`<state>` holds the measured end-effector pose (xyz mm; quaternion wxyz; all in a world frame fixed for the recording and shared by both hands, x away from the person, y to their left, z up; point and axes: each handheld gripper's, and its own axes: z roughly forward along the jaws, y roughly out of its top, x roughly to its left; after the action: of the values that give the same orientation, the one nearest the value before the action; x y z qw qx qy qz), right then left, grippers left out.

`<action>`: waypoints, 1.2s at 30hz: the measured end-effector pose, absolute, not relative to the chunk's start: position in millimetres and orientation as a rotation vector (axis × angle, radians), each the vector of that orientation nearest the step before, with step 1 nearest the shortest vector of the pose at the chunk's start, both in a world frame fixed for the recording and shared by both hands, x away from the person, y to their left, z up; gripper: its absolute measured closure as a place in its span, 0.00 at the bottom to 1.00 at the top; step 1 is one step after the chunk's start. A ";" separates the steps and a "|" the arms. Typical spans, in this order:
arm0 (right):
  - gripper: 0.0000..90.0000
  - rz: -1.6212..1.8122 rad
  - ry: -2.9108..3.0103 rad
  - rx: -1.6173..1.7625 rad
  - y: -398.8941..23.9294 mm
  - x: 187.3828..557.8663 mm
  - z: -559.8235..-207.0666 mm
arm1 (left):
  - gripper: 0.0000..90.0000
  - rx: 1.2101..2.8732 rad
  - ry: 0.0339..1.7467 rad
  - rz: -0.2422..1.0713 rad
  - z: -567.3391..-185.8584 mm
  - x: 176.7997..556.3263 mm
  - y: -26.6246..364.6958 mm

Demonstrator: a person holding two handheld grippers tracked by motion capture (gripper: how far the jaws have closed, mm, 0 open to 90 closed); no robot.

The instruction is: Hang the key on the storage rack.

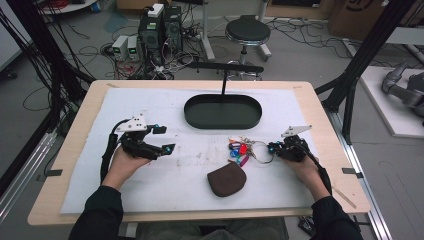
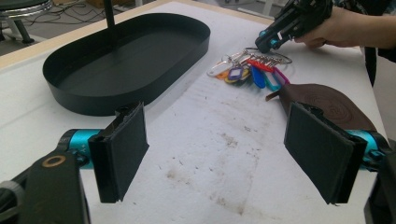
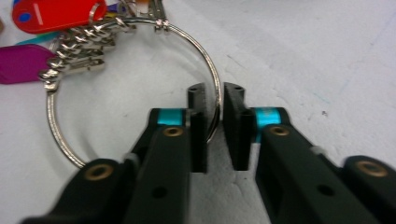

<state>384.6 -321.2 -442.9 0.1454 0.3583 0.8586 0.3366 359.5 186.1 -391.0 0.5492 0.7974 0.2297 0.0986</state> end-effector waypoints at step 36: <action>0.90 1.259 2.387 1.152 -339.4 386.2 -430.4 | 0.24 1.890 0.543 0.228 -391.9 359.8 186.4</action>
<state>386.2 -339.4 -430.4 0.1036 0.3904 0.8091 0.4268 359.8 186.4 -391.9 0.5490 0.7979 0.2294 0.0965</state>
